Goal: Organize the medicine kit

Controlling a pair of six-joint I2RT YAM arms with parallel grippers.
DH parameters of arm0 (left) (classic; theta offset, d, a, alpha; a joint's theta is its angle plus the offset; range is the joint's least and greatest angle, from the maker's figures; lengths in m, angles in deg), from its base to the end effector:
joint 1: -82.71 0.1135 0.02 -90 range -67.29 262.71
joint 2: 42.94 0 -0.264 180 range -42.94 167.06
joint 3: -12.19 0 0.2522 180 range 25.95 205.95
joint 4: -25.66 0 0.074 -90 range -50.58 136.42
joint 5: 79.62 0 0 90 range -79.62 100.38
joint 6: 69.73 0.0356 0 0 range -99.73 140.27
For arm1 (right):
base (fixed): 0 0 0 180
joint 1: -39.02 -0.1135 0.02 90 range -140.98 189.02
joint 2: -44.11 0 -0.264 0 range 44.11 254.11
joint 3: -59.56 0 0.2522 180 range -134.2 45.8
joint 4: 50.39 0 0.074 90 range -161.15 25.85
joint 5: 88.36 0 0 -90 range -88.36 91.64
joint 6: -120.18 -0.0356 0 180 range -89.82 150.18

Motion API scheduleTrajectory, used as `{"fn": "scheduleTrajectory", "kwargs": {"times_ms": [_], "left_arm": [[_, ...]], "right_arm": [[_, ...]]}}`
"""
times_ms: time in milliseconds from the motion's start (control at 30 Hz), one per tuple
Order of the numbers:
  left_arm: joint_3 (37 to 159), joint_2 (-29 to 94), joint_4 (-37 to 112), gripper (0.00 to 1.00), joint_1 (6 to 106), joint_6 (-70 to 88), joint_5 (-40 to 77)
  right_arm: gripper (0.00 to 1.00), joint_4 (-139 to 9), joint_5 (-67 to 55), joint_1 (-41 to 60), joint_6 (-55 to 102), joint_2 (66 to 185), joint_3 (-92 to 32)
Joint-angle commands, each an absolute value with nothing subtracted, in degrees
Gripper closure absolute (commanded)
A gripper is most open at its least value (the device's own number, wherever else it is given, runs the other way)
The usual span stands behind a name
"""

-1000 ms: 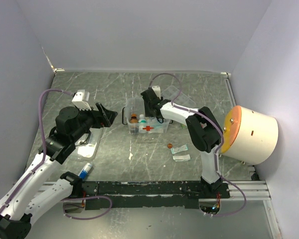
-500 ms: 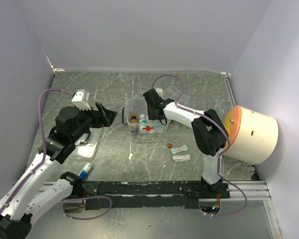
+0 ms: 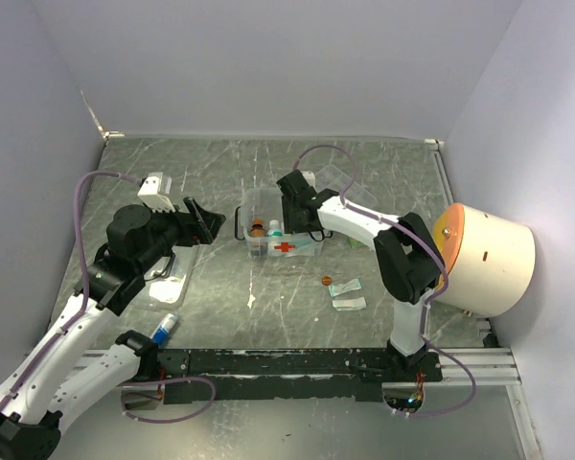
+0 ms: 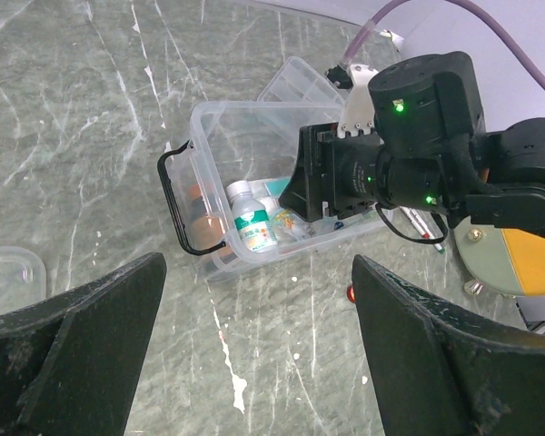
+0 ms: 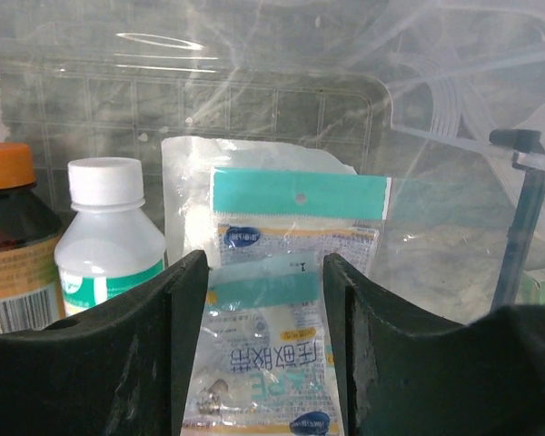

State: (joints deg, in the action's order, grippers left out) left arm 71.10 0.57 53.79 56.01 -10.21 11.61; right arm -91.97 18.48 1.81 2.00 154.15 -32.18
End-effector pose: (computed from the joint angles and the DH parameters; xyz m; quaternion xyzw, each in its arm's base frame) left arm 0.1592 -0.0809 0.3381 -0.0191 0.7809 -0.3061 0.5442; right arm 0.3281 0.2362 0.1888 -0.0373 0.9553 0.0198 0.2927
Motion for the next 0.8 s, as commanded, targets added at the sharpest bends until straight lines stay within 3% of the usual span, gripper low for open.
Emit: {"fn": "scheduleTrajectory", "kwargs": {"times_ms": [0,267,767], "left_arm": [[71.5,0.0,52.2,0.06,56.6,-10.4,10.8],[71.5,0.1,52.2,0.06,56.5,-10.5,10.9],[71.3,-0.2,52.2,0.06,56.5,-10.5,10.5]], "right_arm": [[0.47,-94.8,16.6,1.7,2.5,150.9,-33.7],[0.51,-98.3,15.6,1.6,2.3,149.8,-34.0],[0.68,-101.5,14.0,2.1,7.4,156.3,-36.2]]}}
